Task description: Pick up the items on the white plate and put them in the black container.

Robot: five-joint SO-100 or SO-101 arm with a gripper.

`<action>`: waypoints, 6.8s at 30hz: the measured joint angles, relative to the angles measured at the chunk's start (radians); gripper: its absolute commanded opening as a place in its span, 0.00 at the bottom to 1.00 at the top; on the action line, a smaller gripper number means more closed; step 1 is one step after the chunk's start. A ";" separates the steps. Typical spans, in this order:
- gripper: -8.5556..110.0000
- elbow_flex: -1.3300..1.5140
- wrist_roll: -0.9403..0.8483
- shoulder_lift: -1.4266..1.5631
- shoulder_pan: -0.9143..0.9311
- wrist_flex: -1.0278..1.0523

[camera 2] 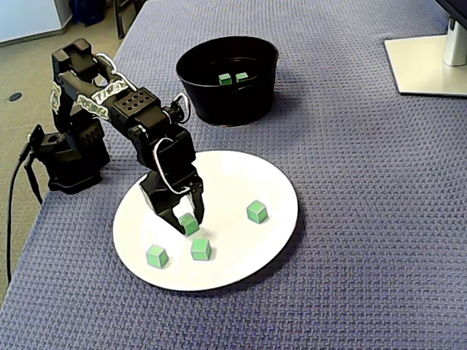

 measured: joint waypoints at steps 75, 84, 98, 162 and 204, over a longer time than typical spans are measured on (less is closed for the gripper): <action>0.32 0.072 0.227 0.994 -0.612 0.236; 0.30 0.046 -0.515 0.802 -0.046 0.328; 0.31 0.025 -0.821 0.397 0.236 0.163; 0.07 0.031 -0.811 -0.002 0.284 -0.132; 0.07 0.413 1.091 1.131 -1.011 -0.488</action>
